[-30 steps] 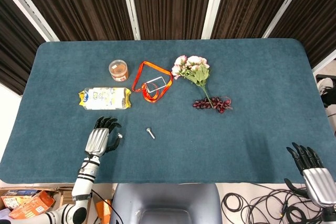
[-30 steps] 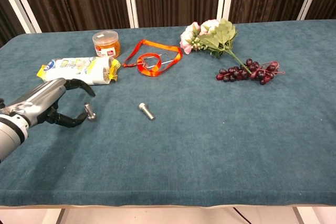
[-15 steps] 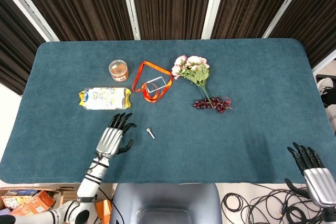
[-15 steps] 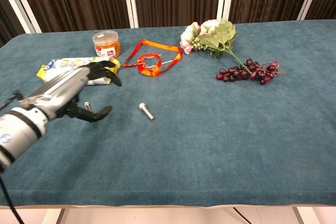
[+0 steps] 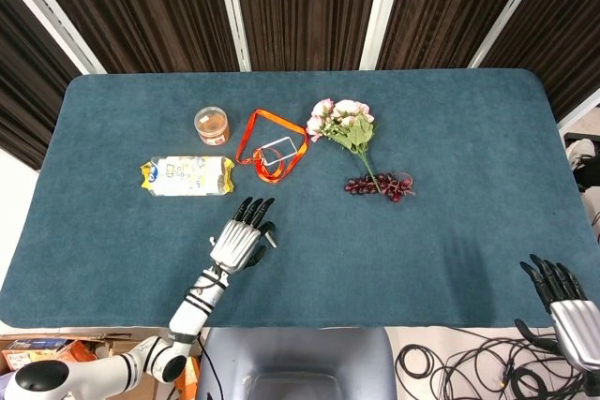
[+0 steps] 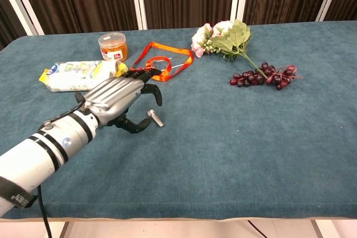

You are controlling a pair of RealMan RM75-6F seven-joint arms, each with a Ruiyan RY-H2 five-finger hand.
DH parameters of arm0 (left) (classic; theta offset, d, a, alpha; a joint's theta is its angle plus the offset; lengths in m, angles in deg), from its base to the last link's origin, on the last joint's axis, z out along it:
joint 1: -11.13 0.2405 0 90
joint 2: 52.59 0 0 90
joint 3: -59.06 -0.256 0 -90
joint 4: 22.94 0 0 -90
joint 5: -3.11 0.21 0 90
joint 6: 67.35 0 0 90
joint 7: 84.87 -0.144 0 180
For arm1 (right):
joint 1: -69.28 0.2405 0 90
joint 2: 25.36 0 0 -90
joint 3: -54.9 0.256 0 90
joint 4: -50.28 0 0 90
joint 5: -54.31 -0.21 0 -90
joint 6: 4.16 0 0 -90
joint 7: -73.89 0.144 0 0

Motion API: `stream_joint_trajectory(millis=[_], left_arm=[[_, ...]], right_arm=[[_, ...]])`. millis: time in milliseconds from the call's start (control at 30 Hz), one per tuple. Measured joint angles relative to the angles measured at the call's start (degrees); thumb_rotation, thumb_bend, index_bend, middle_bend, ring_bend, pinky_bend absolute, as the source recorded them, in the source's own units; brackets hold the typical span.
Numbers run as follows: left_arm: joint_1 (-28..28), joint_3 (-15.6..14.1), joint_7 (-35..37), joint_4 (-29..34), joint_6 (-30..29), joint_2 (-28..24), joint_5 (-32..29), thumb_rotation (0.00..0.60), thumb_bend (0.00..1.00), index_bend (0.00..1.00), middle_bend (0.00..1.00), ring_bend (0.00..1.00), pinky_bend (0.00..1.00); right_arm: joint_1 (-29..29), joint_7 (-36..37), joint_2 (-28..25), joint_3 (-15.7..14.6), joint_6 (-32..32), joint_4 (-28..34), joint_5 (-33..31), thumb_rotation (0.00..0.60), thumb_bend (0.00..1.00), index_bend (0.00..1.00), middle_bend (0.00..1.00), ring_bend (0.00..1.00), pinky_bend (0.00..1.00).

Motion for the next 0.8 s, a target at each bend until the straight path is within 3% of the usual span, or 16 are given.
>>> stream_joint_trajectory(millis=[800], left_arm=[[-2.6, -1.2, -5.3, -4.1, 3.0, 2.6, -1.6, 0.6, 0.36, 0.44, 0.0, 0.0, 0.0]], right_arm=[[0.2, -0.7, -1.0, -0.2, 1.9, 1.8, -0.7, 0.6, 0.21, 0.0, 0.0, 0.0, 0.0]])
